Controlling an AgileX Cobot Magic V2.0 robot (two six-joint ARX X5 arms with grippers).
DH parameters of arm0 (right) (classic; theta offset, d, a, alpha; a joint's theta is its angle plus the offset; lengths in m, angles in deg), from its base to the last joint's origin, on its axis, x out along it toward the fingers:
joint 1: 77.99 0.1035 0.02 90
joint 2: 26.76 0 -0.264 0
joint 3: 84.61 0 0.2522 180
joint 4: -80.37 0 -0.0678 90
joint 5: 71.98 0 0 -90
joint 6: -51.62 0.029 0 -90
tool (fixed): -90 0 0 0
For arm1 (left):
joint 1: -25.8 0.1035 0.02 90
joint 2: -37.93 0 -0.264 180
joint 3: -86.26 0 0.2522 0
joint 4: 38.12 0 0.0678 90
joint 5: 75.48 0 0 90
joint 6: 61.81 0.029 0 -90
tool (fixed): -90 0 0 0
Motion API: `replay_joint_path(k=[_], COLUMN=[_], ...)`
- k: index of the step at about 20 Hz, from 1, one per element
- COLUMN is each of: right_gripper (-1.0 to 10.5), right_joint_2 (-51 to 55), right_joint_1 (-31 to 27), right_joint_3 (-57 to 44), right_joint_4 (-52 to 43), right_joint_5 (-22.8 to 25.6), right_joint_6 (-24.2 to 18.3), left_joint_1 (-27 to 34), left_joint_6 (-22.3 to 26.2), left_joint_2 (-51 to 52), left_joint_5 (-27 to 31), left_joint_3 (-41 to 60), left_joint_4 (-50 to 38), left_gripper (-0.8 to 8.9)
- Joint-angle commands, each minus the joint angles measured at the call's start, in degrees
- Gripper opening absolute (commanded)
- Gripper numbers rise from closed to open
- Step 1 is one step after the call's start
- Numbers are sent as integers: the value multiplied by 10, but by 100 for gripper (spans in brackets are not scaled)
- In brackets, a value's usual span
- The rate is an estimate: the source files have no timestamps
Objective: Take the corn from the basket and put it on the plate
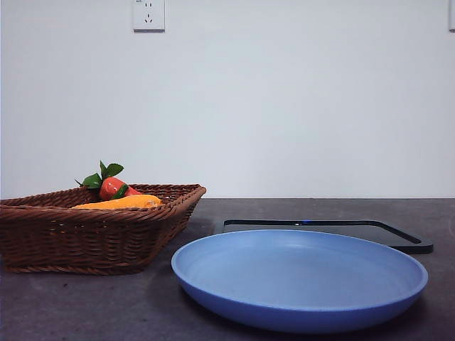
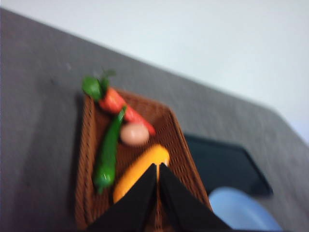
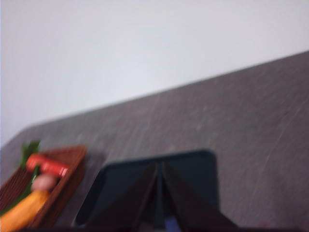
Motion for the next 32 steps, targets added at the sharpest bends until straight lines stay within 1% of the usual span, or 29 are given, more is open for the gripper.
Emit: replay_joint_path(k=[1, 5, 8, 10, 13, 16, 18, 20, 21, 23, 24, 25, 27, 30, 32], right_gripper=[3, 3, 3, 3, 3, 3, 3, 9, 57, 207, 265, 283, 283, 282, 282], right_joint_2=[-36, -89, -126, -148, -174, -195, -209, -218, -221, -228, -230, -236, -249, -281, -318], right_joint_1=[0, 6, 17, 27, 45, 66, 76, 80, 80, 80, 80, 80, 80, 87, 100], right_joint_3=[42, 96, 129, 147, 163, 166, 166, 166, 166, 166, 166, 166, 166, 167, 167], right_joint_4=[47, 147, 224, 275, 323, 331, 324, 316, 315, 309, 307, 303, 298, 276, 252], right_joint_5=[-41, -73, -75, -75, -75, -75, -75, -75, -75, -75, -75, -75, -75, -84, -90], right_joint_6=[-64, -123, -165, -186, -199, -206, -207, -207, -206, -197, -192, -187, -175, -172, -155], left_joint_1=[2, 1, -1, -5, -14, -25, -26, -26, -26, -26, -26, -26, -26, -26, -26], left_joint_6=[75, 129, 155, 165, 177, 192, 192, 191, 191, 191, 191, 191, 191, 191, 191], left_joint_2=[-39, -81, -105, -115, -124, -132, -135, -135, -135, -135, -135, -135, -135, -135, -135], left_joint_5=[-32, -57, -67, -69, -70, -70, -70, -70, -70, -70, -70, -70, -70, -70, -70], left_joint_3=[-39, -78, -100, -109, -112, -112, -112, -112, -112, -112, -112, -112, -112, -112, -112], left_joint_4=[39, 91, 124, 138, 155, 180, 179, 176, 176, 176, 176, 176, 175, 174, 174], left_gripper=[7, 7, 7, 7, 7, 7, 8, 41, 100, 256, 325, 364, 368, 368, 368])
